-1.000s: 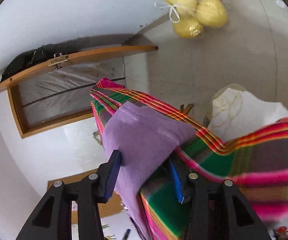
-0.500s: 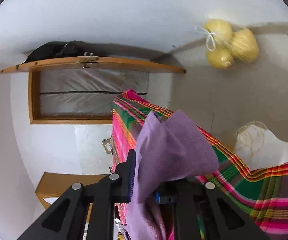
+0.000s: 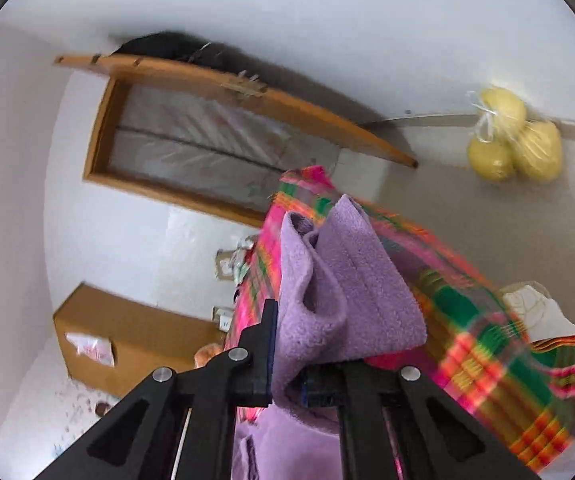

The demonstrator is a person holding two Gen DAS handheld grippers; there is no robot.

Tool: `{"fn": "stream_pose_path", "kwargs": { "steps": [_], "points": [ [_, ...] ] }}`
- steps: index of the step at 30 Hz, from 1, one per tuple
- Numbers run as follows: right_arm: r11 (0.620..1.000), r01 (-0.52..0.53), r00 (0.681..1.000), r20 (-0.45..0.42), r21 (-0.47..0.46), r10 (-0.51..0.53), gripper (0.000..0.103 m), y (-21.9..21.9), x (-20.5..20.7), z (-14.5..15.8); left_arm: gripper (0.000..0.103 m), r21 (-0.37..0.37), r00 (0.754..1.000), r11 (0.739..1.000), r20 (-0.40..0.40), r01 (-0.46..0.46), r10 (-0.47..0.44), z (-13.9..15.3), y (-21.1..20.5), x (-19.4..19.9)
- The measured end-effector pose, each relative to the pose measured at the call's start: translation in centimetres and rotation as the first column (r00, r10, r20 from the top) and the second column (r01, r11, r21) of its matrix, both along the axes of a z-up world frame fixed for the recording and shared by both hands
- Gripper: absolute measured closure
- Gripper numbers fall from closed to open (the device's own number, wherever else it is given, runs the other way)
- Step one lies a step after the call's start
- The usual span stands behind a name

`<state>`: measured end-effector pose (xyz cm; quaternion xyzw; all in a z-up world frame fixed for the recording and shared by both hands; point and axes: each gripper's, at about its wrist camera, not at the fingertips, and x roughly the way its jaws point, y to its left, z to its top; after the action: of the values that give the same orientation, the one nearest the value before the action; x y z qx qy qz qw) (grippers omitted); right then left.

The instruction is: Fold clothes

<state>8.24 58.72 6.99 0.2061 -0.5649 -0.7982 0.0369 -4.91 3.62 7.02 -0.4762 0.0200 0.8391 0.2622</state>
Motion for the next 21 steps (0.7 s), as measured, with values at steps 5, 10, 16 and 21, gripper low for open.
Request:
{"fn": "stream_pose_path", "kwargs": {
  "steps": [5, 10, 16, 21],
  "points": [
    [0.993, -0.102, 0.994, -0.026, 0.058, 0.104, 0.094, -4.3, -1.2, 2.8, 0.056, -0.001, 1.000, 1.000, -0.005, -0.010, 0.010, 0.2, -0.3, 0.0],
    [0.974, -0.204, 0.978, -0.020, 0.101, 0.207, 0.094, -9.4, -2.6, 4.3, 0.056, -0.001, 0.999, 0.999, -0.007, -0.032, 0.032, 0.3, -0.9, 0.0],
    [0.936, -0.308, 0.950, 0.006, 0.173, 0.311, 0.094, -15.3, -3.8, 5.3, 0.056, 0.010, 0.999, 0.999, -0.011, -0.049, 0.049, 0.7, -1.9, 0.2],
    [0.865, -0.402, 0.915, 0.108, 0.299, 0.388, 0.094, -21.6, -5.4, 3.9, 0.056, 0.017, 0.998, 0.999, -0.018, -0.051, 0.052, 1.0, -2.5, 0.7]
  ]
}}
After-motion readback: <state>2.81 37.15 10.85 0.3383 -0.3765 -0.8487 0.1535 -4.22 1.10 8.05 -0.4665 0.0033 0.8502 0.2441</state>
